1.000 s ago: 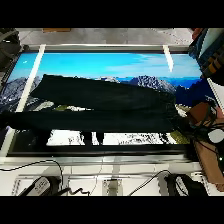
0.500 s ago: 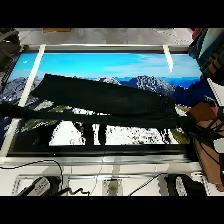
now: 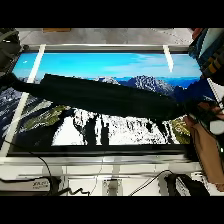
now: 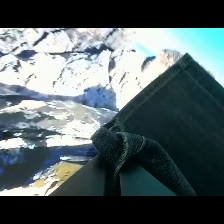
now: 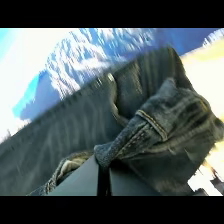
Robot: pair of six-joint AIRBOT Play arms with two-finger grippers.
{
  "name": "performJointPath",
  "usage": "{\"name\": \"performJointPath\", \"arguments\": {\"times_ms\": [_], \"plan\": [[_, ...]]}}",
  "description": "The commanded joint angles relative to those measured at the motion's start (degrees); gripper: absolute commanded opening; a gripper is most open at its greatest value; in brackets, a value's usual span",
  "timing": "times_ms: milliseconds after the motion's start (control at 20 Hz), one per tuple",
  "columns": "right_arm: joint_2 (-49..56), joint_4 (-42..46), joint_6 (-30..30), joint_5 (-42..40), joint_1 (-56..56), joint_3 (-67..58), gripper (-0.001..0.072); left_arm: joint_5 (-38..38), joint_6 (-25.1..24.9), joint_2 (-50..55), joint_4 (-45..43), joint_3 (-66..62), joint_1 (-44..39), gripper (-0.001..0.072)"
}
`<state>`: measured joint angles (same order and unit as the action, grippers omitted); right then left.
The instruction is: Fold the clothes and pants, and hang the long-sleeved shirts on hangers.
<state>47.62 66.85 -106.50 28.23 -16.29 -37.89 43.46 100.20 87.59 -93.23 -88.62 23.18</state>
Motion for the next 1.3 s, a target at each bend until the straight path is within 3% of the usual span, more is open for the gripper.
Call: {"name": "performJointPath", "arguments": {"times_ms": [0,150,350,700,850,1100,1150,1200,1250], "plan": [[13.46,-0.83,-1.44,-3.63,3.45,-8.09,0.0035,13.55,1.92,10.27,-6.73,-13.64,-4.07,0.0022],[24.59,-0.9,-2.6,-3.82,5.25,-16.41,0.0035,19.85,3.19,15.98,-12.15,-19.63,-6.38,0.0023],[33.51,-0.85,-6.67,-5.66,5.38,-25.51,0.0035,19.47,4.9,19.67,-11.98,-22.32,-8.13,0.0023],[38.95,-1.11,-10.01,-12.79,5.4,-27.8,0.0036,10.19,14.8,21.88,-11.58,-23.78,-9.16,0.0022],[41.24,-1.79,-10.01,-14.62,5.51,-27.82,0.0036,5.22,16.0,22.95,-11.56,-23.8,-10.34,0.0023],[42.93,-2.21,-9.97,-24.72,7.1,-27.82,0.0037,-1.9,18.32,25.31,-11.54,-23.8,-12.07,0.0025],[43.52,-2.05,-9.73,-26.16,7.17,-27.82,0.0077,-3.72,18.34,25.77,-11.52,-23.82,-12.17,0.0028],[43.87,-2.05,-9.73,-26.95,7.32,-27.82,0.0309,-6.97,18.36,25.97,-11.15,-23.8,-12.26,0.0094],[43.87,-1.11,-9.05,-27.56,7.3,-27.82,0.0602,-10.64,18.32,25.83,-10.08,-23.85,-12.41,0.0229]]}}
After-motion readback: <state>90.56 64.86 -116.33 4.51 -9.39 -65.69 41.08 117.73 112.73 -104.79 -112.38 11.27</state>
